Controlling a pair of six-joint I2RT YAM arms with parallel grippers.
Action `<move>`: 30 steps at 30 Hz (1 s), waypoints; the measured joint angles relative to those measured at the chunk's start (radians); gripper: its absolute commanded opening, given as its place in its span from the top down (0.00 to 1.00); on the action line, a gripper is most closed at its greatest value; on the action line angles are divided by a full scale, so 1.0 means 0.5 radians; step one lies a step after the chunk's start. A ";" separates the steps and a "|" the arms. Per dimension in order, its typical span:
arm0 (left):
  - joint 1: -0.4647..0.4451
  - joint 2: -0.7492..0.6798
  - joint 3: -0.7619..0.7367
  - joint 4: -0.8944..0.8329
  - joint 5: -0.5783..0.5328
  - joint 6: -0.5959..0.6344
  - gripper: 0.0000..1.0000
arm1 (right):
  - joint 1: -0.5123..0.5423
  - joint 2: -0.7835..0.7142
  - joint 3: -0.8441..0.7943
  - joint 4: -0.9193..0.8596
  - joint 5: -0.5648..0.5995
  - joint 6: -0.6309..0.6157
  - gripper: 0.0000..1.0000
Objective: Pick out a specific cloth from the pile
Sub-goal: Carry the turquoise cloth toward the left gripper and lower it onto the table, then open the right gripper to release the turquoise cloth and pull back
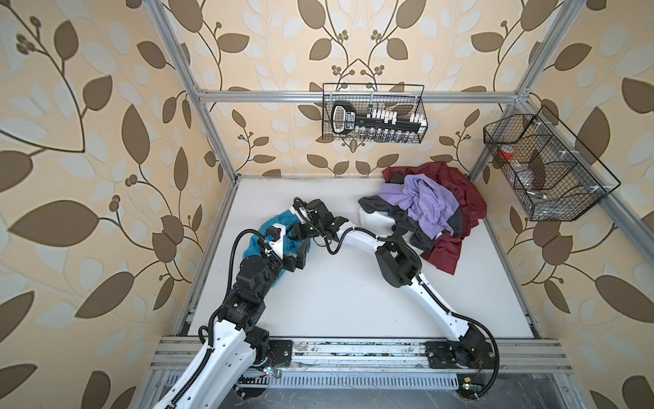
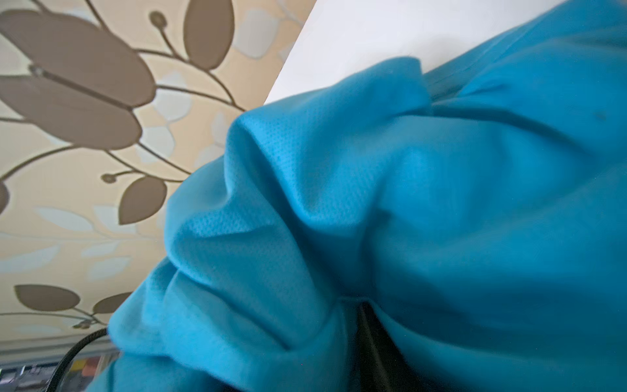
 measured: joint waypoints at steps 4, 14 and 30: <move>0.000 0.002 0.000 0.000 -0.001 -0.002 0.01 | -0.043 0.008 -0.001 0.138 0.201 0.199 0.69; 0.000 0.002 0.000 0.000 0.000 -0.007 0.01 | -0.100 0.045 0.000 0.487 0.335 0.478 0.45; -0.001 -0.002 0.000 0.000 0.001 -0.008 0.01 | -0.060 -0.670 -0.870 0.321 0.211 0.056 0.00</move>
